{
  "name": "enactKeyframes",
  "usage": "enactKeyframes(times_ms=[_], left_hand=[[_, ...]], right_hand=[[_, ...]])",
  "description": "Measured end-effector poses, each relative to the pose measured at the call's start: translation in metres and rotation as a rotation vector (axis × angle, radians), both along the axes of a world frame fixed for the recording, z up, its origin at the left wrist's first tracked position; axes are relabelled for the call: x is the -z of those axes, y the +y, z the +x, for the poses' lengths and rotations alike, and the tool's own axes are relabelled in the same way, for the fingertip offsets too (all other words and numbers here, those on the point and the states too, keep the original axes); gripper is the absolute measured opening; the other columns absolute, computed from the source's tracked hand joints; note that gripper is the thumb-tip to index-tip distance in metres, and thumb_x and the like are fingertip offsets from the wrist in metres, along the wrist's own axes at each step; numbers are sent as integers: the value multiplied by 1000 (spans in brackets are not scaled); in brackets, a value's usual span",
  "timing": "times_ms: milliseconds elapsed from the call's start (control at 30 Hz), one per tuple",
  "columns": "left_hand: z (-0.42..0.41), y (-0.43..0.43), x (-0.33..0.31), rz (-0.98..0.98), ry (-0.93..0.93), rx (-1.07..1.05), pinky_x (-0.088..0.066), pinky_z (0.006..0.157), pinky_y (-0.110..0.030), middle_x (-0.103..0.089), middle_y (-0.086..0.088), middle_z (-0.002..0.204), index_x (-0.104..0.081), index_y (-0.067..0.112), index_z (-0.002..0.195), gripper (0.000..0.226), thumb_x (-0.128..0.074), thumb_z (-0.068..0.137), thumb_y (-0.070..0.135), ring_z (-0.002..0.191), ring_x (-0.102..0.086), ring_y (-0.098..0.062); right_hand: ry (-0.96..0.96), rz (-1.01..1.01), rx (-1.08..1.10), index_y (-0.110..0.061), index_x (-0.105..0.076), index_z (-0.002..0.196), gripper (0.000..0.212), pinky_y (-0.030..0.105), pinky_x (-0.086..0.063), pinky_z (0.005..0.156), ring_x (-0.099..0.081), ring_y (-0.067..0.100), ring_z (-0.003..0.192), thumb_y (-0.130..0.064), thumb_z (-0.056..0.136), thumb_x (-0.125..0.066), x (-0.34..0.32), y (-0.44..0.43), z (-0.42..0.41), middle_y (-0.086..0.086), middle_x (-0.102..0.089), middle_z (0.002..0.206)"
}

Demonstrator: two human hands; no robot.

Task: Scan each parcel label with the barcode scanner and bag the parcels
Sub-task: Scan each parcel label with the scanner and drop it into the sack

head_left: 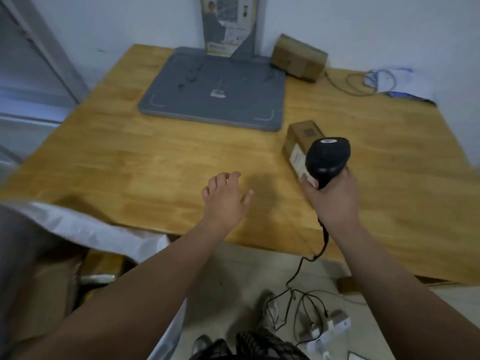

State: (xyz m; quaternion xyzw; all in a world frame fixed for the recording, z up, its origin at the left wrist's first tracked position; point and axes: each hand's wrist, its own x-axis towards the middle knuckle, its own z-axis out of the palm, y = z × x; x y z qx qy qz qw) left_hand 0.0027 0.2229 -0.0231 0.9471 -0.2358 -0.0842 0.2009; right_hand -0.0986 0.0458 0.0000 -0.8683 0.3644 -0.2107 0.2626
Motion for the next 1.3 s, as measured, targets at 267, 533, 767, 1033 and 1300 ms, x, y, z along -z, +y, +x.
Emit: enactKeyframes(times_ms=[267, 533, 767, 1033, 1300], left_hand=[[10, -73, -1, -6, 74, 7, -24, 109, -42, -37, -6, 145, -34, 23, 145, 54, -45, 97, 47, 136, -29, -27], [24, -87, -1, -510, 718, -214, -35, 107, -39, -16, -3, 159, -9, 21, 155, 91, -57, 87, 58, 139, -34, -25], [44, -88, -16, -868, 974, -295, -55, 87, -36, -72, -5, 109, -59, 11, 124, 36, -59, 94, 31, 101, -68, -23], [62, -75, -9, -730, 554, -364, -51, 94, -37, -57, 3, 119, -43, 15, 137, 72, -81, 77, 27, 107, -59, -17], [72, -68, 1, -725, 516, -398, -52, 92, -36, -57, -2, 125, -41, 13, 139, 75, -81, 77, 27, 111, -58, -19]], right_hand=[[398, 38, -5, -9, -57, 116, 61, 40, -48, 92, -53, 28, 115, -46, 72, -76, 23, -78, 14, 11, -56, 123], [-276, 1029, -63, -11, -66, 84, 12, 48, -54, 93, -70, 27, 97, -12, 79, -77, 13, -105, -4, 10, -73, 94], [-252, 1224, -182, -14, -68, 102, 14, 42, -55, 87, -71, 23, 94, -18, 88, -66, -2, -95, 3, 5, -74, 99], [-115, 951, -247, 13, -63, 92, 19, 35, -43, 55, -48, 22, 48, -4, 83, -66, -24, -64, 27, 7, -53, 53], [-128, 832, -228, -1, -59, 69, 23, 29, -46, 48, -54, 20, 42, -17, 84, -65, -27, -45, 40, 4, -55, 46]])
